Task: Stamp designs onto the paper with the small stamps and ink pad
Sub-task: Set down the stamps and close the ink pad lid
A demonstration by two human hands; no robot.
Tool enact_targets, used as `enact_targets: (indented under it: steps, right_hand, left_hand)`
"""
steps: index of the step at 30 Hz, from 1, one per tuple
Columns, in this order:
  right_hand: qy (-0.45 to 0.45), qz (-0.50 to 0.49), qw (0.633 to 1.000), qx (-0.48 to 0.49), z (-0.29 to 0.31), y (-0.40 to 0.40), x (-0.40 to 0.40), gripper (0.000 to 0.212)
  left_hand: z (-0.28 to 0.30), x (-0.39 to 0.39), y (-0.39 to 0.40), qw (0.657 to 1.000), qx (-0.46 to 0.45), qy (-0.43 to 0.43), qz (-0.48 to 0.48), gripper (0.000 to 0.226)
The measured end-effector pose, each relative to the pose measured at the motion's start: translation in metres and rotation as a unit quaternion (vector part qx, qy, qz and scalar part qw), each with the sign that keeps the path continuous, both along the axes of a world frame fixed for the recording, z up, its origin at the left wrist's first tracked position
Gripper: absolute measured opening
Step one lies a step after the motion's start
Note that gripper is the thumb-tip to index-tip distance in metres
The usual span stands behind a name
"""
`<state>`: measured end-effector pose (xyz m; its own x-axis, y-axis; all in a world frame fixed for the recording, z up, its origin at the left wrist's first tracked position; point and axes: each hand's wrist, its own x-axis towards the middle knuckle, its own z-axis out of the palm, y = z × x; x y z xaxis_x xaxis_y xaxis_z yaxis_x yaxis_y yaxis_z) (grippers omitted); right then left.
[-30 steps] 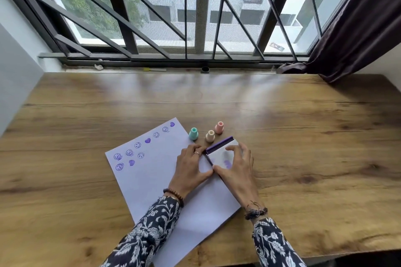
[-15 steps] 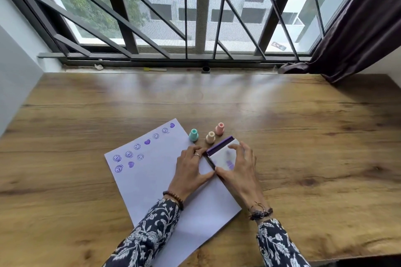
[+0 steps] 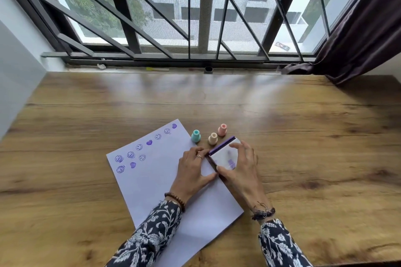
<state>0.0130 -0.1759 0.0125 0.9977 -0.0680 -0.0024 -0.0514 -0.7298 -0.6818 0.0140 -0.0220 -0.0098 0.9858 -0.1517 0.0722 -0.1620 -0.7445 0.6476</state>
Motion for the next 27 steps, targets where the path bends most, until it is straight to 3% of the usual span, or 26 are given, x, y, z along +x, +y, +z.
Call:
enact_targets:
  steps: [7,27]
  right_hand:
    - [-0.027,0.007,0.999,-0.033,0.002,-0.001,-0.002,0.063]
    - [0.014,0.016,1.0,-0.016,0.006,0.006,0.013,0.066]
  left_hand:
    - [0.001,0.0,0.0,1.0,-0.001,-0.003,-0.003,0.065]
    - [-0.003,0.001,0.0,1.0,0.01,-0.02,-0.002,0.064]
